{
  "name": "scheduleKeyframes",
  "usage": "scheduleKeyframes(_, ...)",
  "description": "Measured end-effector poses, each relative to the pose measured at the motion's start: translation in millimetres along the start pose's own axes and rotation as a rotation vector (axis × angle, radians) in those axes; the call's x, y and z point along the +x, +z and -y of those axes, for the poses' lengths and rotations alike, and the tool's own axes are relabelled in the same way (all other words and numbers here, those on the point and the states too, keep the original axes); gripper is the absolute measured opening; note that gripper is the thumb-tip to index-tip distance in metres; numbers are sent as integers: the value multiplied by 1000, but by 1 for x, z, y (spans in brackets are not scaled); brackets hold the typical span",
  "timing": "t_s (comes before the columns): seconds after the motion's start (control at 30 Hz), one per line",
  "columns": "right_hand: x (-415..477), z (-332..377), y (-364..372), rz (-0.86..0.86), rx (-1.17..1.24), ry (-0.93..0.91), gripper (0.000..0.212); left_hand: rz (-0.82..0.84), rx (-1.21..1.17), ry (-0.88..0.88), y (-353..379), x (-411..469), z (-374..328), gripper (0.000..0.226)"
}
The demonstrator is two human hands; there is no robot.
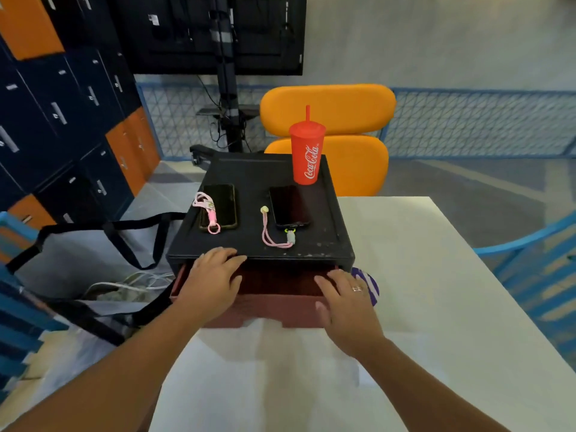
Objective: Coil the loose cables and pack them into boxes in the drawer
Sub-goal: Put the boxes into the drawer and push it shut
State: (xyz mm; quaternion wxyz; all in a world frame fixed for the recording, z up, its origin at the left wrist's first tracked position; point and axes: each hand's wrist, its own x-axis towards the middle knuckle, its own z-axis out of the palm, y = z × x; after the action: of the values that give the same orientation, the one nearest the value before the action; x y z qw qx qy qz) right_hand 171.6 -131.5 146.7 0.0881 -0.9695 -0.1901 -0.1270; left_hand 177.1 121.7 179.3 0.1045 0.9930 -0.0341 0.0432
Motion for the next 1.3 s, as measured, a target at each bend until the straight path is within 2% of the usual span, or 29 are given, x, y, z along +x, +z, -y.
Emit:
scheduleKeyframes(0.07, 13, 20, 0, 35, -31, -72, 37, 68, 88, 15, 1, 12, 10, 47)
scheduleKeyframes(0.23, 41, 57, 4, 466, -74, -122, 45, 155, 130, 41, 2, 34, 23, 46)
scheduleKeyframes(0.33, 50, 61, 13, 531, -65, -96, 35, 141, 99, 29, 3, 42, 25, 42)
scheduleKeyframes(0.47, 54, 61, 18, 539, -103, -95, 24, 115, 77, -11, 8, 44, 25, 41)
scheduleKeyframes(0.73, 28, 68, 14, 519, -73, -117, 21, 31, 8, -50, 13, 43, 25, 40)
scheduleKeyframes(1.03, -39, 80, -3, 514, -26, -123, 20, 38, -2, -70, 12, 43, 24, 39)
scheduleKeyframes(1.1, -53, 84, -5, 465, -31, -172, 27, 39, 4, -77, 11, 43, 24, 39)
scheduleKeyframes(1.2, -75, 84, 3, 500, -58, -78, 49, 5, -20, -92, 12, 40, 22, 38)
scheduleKeyframes(1.3, -90, 86, 7, 481, -87, -56, 49, -15, -45, -91, 12, 38, 21, 37)
